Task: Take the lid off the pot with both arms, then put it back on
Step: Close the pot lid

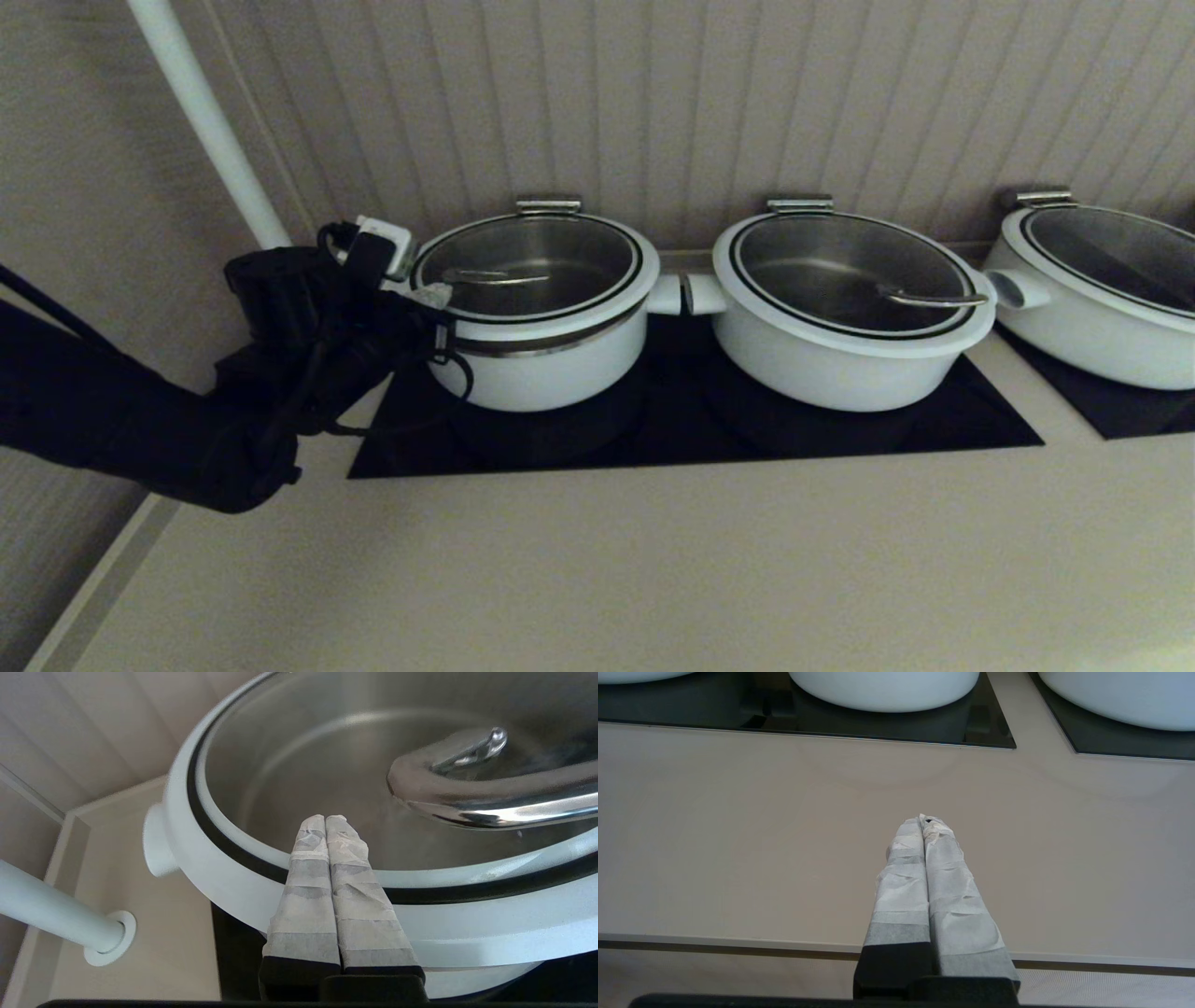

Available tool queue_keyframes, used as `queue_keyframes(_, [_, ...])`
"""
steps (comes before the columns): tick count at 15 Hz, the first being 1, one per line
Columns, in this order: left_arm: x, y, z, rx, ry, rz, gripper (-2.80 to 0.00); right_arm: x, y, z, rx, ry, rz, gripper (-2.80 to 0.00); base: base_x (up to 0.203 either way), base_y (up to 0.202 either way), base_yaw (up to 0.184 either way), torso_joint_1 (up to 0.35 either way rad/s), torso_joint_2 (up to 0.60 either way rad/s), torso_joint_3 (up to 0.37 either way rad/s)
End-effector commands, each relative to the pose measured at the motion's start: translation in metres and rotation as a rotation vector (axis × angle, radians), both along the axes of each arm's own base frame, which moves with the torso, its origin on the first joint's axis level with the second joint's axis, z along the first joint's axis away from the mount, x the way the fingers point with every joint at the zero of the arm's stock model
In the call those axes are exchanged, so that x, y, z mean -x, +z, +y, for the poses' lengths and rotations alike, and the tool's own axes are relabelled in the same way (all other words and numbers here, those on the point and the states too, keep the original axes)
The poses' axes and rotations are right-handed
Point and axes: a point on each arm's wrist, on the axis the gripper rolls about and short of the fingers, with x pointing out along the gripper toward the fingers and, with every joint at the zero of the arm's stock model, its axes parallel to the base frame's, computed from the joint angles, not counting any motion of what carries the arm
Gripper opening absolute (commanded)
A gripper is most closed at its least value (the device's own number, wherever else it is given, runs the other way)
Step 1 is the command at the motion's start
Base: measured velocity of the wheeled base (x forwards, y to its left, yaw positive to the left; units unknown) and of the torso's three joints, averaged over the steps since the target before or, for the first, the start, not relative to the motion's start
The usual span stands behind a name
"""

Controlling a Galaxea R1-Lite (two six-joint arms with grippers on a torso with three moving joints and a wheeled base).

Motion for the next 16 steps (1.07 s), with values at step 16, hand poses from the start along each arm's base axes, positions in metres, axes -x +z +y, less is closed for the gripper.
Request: queue_keyframes(16, [-0.003,-0.023,0.0,-0.017,0.005,0.068,-2.8,0.0,0.0,0.0,0.001,0.001,0.002,-2.8,0.0,0.0,0.0,0.0,0.0,0.0])
